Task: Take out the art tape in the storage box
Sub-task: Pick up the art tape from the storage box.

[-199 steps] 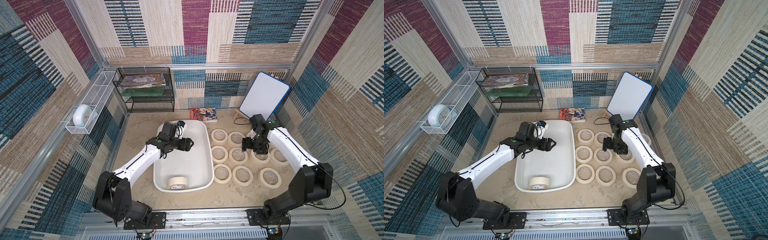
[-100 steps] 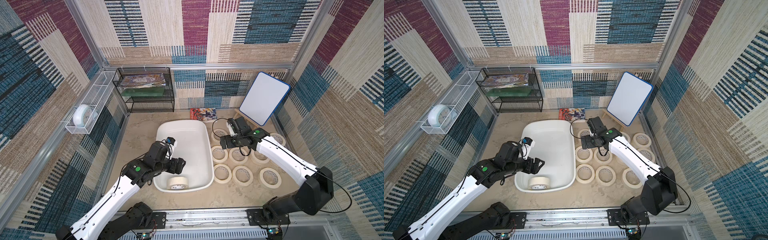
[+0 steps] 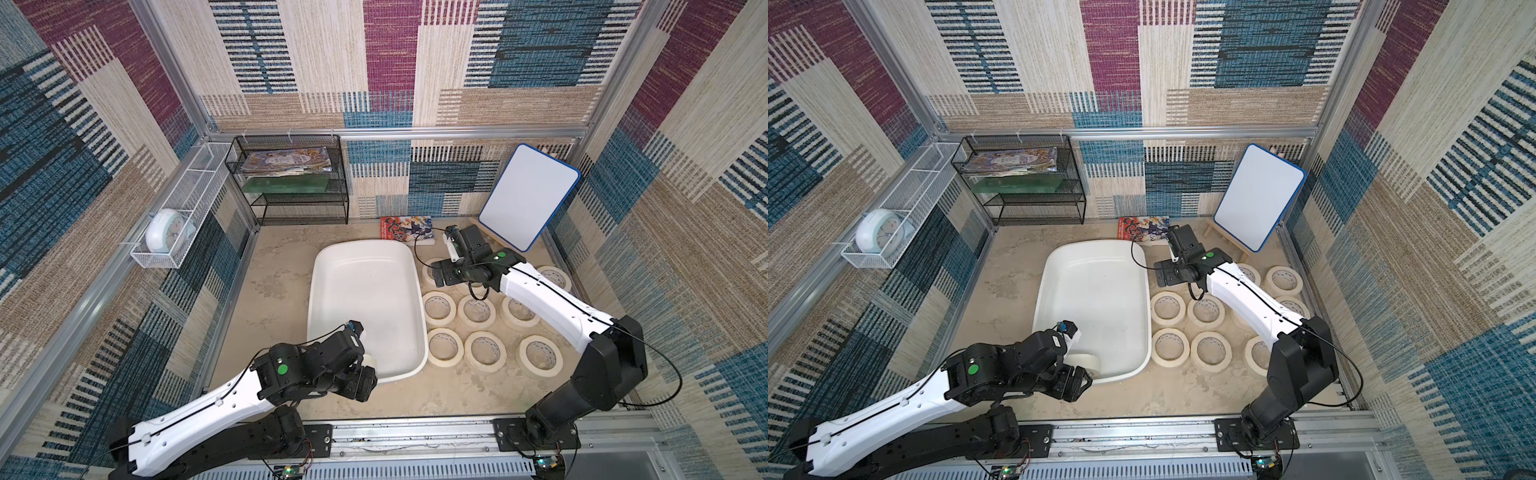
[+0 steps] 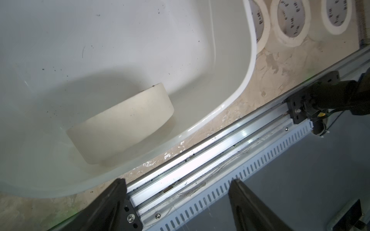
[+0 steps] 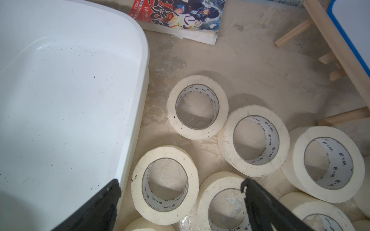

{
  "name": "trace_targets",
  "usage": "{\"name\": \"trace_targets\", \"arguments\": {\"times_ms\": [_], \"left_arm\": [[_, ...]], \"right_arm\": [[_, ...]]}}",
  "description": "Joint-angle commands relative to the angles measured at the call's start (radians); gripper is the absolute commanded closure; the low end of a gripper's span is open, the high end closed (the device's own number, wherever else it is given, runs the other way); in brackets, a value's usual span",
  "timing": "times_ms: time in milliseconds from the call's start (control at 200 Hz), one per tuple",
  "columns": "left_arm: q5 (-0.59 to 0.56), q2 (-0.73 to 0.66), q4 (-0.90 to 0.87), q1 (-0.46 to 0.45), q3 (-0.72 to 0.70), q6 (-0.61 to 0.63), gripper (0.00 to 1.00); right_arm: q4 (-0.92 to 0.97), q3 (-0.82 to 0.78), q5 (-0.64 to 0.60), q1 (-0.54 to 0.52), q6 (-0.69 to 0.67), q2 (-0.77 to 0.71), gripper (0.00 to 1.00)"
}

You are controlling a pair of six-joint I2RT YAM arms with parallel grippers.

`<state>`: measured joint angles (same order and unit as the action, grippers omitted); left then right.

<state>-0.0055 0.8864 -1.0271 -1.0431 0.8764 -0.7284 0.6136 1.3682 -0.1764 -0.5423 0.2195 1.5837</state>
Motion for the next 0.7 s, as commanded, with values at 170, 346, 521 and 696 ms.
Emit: {"name": "trace_targets", "arguments": {"times_ms": [170,346,521,696], "left_arm": [[-0.002,0.076,0.088,0.099,-0.023,0.065,0.16],[0.088,0.108,0.192,0.261,-0.025,0.169,0.18],[0.119,0.196,0.291,0.393,-0.011,0.273,0.18],[0.045,0.253,0.295,0.431,0.082,0.324,0.16]], "right_arm": [[-0.017,-0.015,-0.019,0.004,-0.005,-0.013,0.00],[-0.014,-0.022,-0.015,0.005,-0.005,-0.010,0.00],[-0.025,-0.053,-0.031,0.009,-0.005,-0.018,0.00],[-0.016,-0.055,-0.023,0.011,-0.012,-0.013,0.01]]}}
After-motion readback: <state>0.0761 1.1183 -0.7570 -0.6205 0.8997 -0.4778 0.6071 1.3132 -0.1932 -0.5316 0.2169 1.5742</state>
